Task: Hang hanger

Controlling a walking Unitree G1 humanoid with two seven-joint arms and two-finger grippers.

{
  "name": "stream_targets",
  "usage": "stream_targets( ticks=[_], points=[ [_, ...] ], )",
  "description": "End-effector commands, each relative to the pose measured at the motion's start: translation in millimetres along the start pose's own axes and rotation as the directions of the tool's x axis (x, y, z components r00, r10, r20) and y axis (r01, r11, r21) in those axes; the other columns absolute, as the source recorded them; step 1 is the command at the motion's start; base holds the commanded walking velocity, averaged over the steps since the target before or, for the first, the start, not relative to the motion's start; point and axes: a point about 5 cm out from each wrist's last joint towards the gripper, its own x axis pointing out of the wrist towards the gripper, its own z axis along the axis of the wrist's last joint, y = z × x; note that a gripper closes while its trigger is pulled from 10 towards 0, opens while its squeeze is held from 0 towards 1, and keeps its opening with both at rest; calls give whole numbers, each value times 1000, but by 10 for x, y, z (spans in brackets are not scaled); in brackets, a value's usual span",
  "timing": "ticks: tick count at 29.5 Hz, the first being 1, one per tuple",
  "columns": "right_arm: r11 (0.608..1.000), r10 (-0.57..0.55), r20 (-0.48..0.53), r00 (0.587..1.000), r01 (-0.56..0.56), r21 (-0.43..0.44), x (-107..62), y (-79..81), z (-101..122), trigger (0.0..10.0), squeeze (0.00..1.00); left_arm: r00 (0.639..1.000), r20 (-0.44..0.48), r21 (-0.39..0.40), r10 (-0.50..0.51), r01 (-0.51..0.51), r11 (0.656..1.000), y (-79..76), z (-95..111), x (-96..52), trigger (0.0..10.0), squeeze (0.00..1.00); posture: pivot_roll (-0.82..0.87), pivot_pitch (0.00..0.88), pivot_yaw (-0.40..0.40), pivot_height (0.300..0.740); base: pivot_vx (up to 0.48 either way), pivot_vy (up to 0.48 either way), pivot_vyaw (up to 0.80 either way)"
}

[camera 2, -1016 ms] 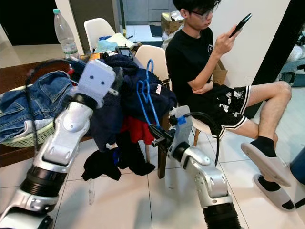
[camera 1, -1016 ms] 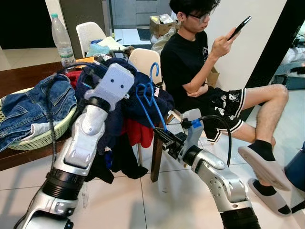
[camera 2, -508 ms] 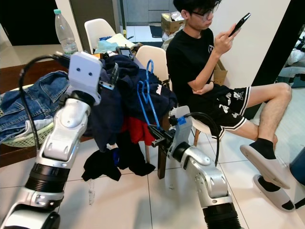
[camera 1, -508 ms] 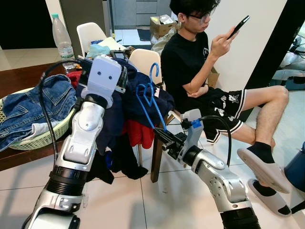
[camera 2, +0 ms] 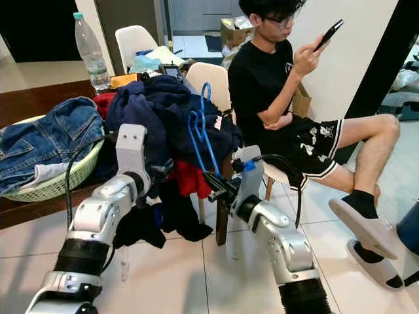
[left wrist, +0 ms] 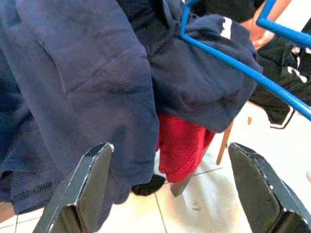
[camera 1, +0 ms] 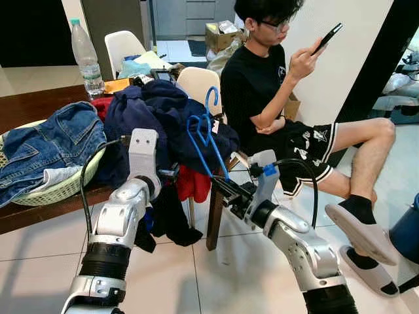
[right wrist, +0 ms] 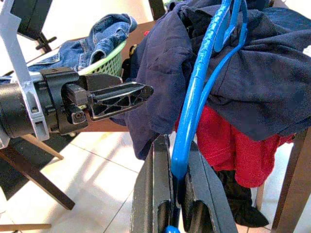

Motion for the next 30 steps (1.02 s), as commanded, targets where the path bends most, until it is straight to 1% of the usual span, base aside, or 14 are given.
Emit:
stream_targets(
  ticks=[1,5,8,10,12,14,15,18,21,23,24,26,27,30],
  points=[
    [999,50,-26,998,-49,19,32,64,-53,10000,0,1000,6,-5,20,-20,1000,32,-26,-7,10000,0,98,38,-16,740,0,0,0],
    [998,38,15,999,-39,45,19,38,-11,10000,0,994,108,88,18,-28,996,-5,84,-30,10000,0,99,37,-18,740,0,0,0],
    [998,38,15,999,-39,45,19,38,-11,10000,0,994,108,88,18,-28,996,-5,84,-30,10000,0,99,37,-18,740,0,0,0],
    [995,15,87,996,-23,94,-4,-8,76,10000,0,984,176,136,36,-61,989,13,168,-48,10000,0,103,37,-20,740,0,0,0],
    [969,-44,295,955,-32,247,-114,-148,365,10000,0,970,230,90,76,-99,991,104,297,-73,10000,0,106,35,-21,740,0,0,0],
    [969,-44,295,955,-32,247,-114,-148,365,10000,0,970,230,90,76,-99,991,104,297,-73,10000,0,106,35,-21,740,0,0,0],
    [958,-50,383,922,-65,281,-202,-212,509,10000,0,970,228,59,84,-100,993,146,334,-73,10000,0,106,34,-19,740,0,0,0],
    [958,-50,383,922,-65,281,-202,-212,509,10000,0,970,228,59,84,-100,993,146,334,-73,10000,0,106,34,-19,740,0,0,0],
    [958,52,515,856,-187,215,-465,-257,774,10000,0,975,206,-22,80,-77,997,182,363,-58,10000,0,106,34,-19,740,0,0,0],
    [958,52,515,856,-187,215,-465,-257,774,10000,0,975,206,-22,80,-77,997,182,363,-58,10000,0,106,34,-19,740,0,0,0],
    [954,155,541,826,-268,136,-626,-214,856,10000,0,979,191,-65,72,-61,996,177,354,-51,10000,0,108,35,-20,740,0,0,0],
    [954,155,541,826,-268,136,-626,-214,856,10000,0,979,191,-65,72,-61,996,177,354,-51,10000,0,108,35,-20,740,0,0,0],
    [939,246,541,804,-337,74,-746,-155,888,10000,0,982,177,-101,64,-46,994,164,330,-44,10000,0,108,37,-19,740,0,0,0],
    [939,246,541,804,-337,74,-746,-155,888,10000,0,982,177,-101,64,-46,994,164,330,-44,10000,0,108,37,-19,740,0,0,0]
  ],
)
